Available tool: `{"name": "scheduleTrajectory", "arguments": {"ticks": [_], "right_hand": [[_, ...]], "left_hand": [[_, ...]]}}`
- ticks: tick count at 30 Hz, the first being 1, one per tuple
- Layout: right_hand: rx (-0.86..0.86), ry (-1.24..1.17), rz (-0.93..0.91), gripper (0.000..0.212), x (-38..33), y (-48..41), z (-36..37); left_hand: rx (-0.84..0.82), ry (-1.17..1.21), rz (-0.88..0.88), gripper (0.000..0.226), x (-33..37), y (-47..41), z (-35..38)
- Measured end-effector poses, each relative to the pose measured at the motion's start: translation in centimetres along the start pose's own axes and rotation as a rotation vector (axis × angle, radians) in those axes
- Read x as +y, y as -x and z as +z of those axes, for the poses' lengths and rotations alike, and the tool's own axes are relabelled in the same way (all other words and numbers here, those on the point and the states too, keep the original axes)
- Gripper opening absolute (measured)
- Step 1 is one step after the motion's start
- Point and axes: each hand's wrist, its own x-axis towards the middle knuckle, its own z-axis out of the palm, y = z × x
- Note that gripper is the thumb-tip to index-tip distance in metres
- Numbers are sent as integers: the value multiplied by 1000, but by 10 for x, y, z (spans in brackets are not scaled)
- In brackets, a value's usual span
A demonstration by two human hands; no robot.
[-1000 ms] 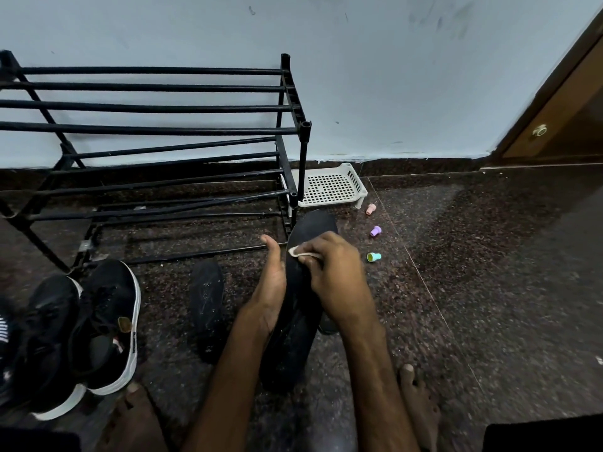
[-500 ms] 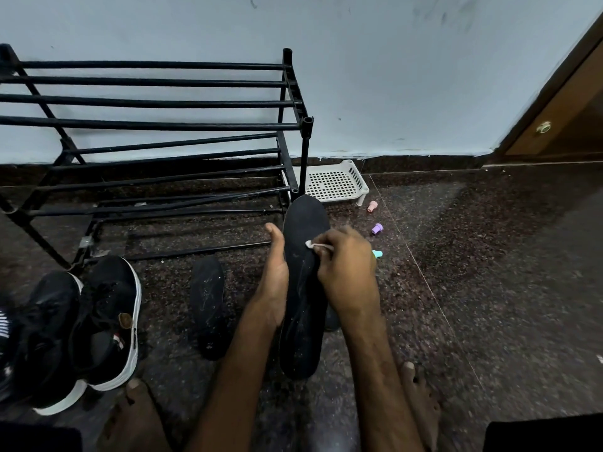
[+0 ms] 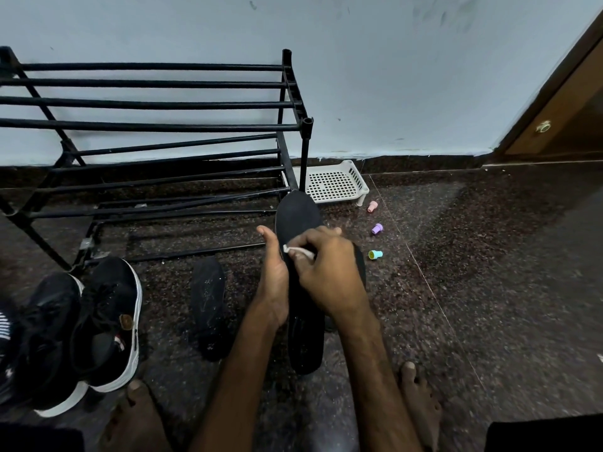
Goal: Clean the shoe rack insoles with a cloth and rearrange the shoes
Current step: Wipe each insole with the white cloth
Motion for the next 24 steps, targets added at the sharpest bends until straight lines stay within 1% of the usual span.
{"name": "scheduleTrajectory", "arguments": {"ticks": [2,3,6,7,8,9,11,12,13,14,15,17,18,20,21,22,23,24], "right_hand": [[-110,-19,-12,11,3,1,-2],[-105,-6,9,11,6,2,-3],[106,36,75,10,13,1,0],[161,44,67,10,10,0,2],[174,26,45,9,7,-1,2],[137,-19,24,9,1,-1,1],[-28,-102,13,10,-4,-1,-3],[-101,-89,10,10,-2,0,-4],[-117,-31,5,10,2,-1,-5],[-75,28,9,11,7,-2,-4],[5,76,33,11,11,-2,-5],[184,149,105,11,17,-4,-8],[269,181,135,11,19,-5,-12],[399,181,161,11,21,-5,-20],[429,156,148,11,22,-5,-24],[422,127,120,11,23,-5,-26],[371,98,85,11,23,-5,-25],[282,75,50,11,23,-4,-22]], "left_hand": [[-44,30,-7,118,2,2,-4],[-64,51,0,116,3,2,-5],[-36,48,18,107,2,-1,0],[-15,42,20,105,0,-2,1],[-11,42,15,107,-1,-3,0],[-21,34,4,112,-1,-2,0],[-41,7,-16,121,1,-1,-3],[-49,26,-23,121,1,-1,-4],[-56,65,-32,118,1,-1,-6],[-63,117,-34,111,1,-1,-6],[-46,141,-32,101,0,0,-4],[-58,116,-72,86,-1,3,6],[-74,104,-108,83,-2,5,10],[-65,119,-141,85,-4,4,12],[-51,136,-135,87,-3,3,9],[-45,143,-126,88,-1,2,9],[-41,141,-113,87,-1,0,8],[-39,144,-101,85,-1,-1,7]]}}
